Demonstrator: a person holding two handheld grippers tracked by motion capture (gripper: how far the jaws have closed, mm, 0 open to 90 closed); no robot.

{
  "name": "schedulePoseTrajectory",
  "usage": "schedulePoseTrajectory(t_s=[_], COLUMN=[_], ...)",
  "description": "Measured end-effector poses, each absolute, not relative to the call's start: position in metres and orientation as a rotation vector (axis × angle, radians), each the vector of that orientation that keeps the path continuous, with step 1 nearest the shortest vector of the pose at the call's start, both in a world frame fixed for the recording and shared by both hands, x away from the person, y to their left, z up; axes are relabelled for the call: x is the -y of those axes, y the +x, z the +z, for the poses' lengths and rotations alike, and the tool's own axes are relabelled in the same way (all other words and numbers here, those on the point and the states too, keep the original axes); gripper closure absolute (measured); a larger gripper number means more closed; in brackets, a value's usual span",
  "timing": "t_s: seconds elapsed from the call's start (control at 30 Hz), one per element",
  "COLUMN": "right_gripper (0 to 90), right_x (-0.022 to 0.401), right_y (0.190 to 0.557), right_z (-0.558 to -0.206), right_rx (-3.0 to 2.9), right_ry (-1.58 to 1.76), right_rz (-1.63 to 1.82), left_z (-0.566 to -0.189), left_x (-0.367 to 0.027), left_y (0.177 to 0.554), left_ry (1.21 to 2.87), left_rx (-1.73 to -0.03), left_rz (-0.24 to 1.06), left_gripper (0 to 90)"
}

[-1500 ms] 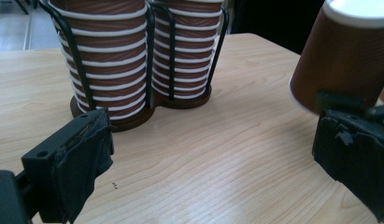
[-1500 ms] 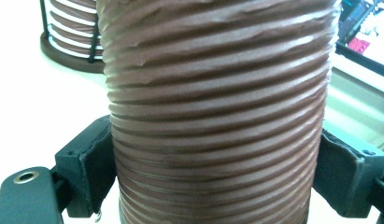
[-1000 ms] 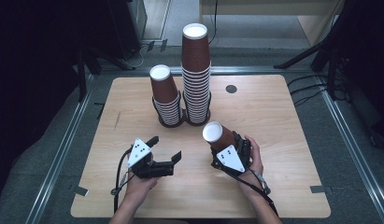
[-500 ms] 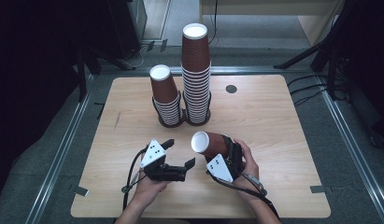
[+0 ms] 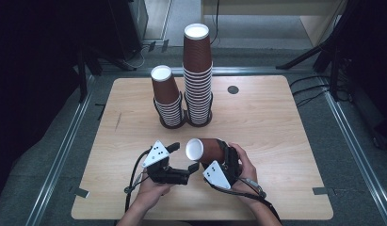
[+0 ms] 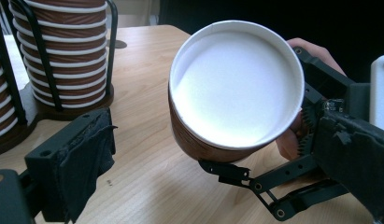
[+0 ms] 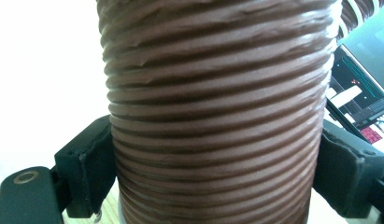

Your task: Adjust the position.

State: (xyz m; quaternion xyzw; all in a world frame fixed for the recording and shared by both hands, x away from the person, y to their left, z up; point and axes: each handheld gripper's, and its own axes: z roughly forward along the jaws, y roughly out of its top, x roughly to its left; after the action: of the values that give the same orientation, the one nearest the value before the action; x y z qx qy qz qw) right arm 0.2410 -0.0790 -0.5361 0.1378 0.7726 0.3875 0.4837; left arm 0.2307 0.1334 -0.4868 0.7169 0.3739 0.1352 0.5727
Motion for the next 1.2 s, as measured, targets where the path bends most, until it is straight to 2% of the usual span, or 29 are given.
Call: schedulePoseTrajectory(t_s=[0.07, 0.13, 0.27, 0.4, 0.67, 0.87, 1.2], right_gripper=[12.1, 12.0, 12.0, 12.0, 12.0, 12.0, 11.8], right_x=[0.078, 0.076, 0.073, 0.071, 0.069, 0.065, 0.065], right_y=[0.24, 0.238, 0.234, 0.232, 0.23, 0.228, 0.227], right_z=[-0.537, -0.537, -0.537, -0.535, -0.534, -0.535, -0.535], right_rx=[-1.888, -1.892, -1.903, -1.903, -1.897, -1.905, -1.905], right_ry=[0.332, 0.31, 0.269, 0.252, 0.234, 0.213, 0.208], right_rz=[0.948, 0.955, 0.962, 0.963, 0.97, 0.97, 0.966], left_z=[-0.487, -0.486, -0.487, -0.487, -0.487, -0.486, -0.485], left_x=[-0.134, -0.133, -0.132, -0.13, -0.128, -0.131, -0.13], left_y=[0.231, 0.231, 0.23, 0.229, 0.231, 0.23, 0.228], left_ry=[1.678, 1.679, 1.693, 1.699, 1.713, 1.706, 1.716], left_rx=[-0.879, -0.886, -0.882, -0.869, -0.872, -0.86, -0.861], left_rz=[0.304, 0.316, 0.303, 0.295, 0.279, 0.275, 0.289], left_gripper=[0.2, 6.7, 6.9, 13.4, 14.7, 19.7, 20.1])
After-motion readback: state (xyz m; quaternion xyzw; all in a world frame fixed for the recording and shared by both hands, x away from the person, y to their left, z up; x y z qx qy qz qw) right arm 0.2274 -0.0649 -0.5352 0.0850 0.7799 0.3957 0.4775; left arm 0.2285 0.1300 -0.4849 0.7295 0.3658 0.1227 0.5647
